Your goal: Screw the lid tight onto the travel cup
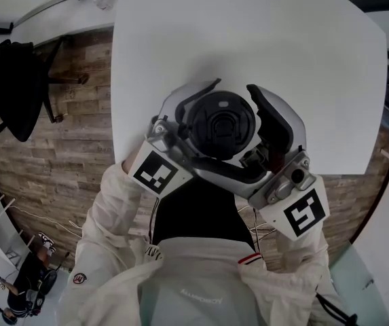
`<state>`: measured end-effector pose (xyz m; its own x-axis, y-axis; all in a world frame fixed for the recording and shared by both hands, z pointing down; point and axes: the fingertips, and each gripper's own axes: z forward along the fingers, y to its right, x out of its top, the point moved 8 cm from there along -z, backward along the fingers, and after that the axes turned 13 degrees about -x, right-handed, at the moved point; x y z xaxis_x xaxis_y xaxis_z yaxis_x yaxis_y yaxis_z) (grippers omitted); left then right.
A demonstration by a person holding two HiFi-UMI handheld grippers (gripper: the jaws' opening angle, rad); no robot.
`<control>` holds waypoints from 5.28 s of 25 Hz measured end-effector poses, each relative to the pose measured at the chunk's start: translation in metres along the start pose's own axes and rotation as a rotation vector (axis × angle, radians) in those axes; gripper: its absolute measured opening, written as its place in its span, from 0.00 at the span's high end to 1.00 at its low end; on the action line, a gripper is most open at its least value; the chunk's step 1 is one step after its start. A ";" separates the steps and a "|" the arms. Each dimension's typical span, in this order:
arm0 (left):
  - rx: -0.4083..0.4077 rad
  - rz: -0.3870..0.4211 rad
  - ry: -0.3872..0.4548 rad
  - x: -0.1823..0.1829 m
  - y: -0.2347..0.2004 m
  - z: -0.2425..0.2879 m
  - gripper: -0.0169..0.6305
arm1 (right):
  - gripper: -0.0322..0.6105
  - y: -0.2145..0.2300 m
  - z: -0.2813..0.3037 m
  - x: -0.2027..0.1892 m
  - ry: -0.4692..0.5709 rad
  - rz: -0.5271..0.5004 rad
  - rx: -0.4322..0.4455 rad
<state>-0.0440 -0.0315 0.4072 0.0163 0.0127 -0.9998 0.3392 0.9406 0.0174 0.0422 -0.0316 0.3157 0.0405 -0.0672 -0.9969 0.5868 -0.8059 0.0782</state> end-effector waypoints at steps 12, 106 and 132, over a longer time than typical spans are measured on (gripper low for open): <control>-0.240 -0.019 -0.002 0.002 -0.009 -0.005 0.33 | 0.26 0.010 0.024 -0.002 -0.130 -0.085 0.447; 0.567 -0.159 -0.065 0.196 0.050 -0.121 0.94 | 0.86 -0.009 -0.108 0.126 -0.067 0.166 -0.445; 0.685 -0.059 -0.068 0.270 0.065 -0.097 0.96 | 0.92 -0.027 -0.126 0.178 -0.067 0.116 -0.588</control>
<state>-0.1091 0.0660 0.1372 0.0310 -0.0741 -0.9968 0.8588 0.5121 -0.0114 0.1358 0.0523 0.1352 0.0910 -0.1873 -0.9781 0.9312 -0.3322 0.1503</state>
